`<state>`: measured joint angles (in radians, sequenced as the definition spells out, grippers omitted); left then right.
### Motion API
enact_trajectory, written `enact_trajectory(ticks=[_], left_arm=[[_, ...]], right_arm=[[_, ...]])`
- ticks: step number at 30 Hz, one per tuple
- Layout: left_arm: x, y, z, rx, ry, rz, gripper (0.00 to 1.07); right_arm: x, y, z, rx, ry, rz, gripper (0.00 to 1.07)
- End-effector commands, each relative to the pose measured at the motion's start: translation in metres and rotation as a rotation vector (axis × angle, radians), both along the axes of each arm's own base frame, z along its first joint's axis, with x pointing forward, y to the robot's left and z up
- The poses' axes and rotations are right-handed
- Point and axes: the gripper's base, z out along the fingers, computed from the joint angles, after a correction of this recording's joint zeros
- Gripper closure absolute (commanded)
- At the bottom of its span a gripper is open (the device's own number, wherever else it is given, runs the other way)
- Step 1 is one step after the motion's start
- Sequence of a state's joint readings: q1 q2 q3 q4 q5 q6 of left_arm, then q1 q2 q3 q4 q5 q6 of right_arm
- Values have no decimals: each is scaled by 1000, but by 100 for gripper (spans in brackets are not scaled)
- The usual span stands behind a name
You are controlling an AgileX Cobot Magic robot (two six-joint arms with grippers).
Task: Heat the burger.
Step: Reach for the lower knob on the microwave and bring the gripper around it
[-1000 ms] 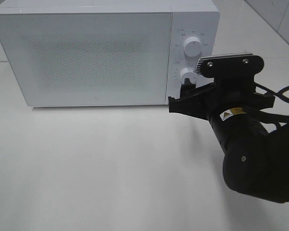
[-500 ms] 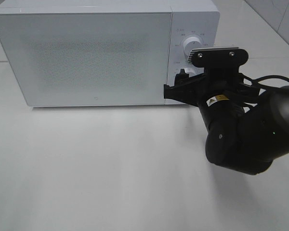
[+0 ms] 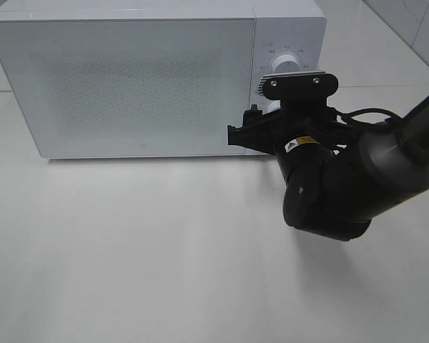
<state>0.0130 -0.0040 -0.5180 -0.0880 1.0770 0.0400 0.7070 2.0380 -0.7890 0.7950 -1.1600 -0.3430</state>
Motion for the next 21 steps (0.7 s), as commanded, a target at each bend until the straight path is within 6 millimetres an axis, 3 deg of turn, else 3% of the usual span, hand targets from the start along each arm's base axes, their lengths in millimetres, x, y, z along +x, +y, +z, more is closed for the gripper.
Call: enact_trajectory(ticks=[1, 21], left_arm=[[-2, 0, 0, -2, -25, 1, 9], [-2, 0, 0, -2, -24, 1, 9]], right_arm=[[11, 1, -2, 4, 6, 11, 31], [22, -5, -8, 34, 17, 6, 31]])
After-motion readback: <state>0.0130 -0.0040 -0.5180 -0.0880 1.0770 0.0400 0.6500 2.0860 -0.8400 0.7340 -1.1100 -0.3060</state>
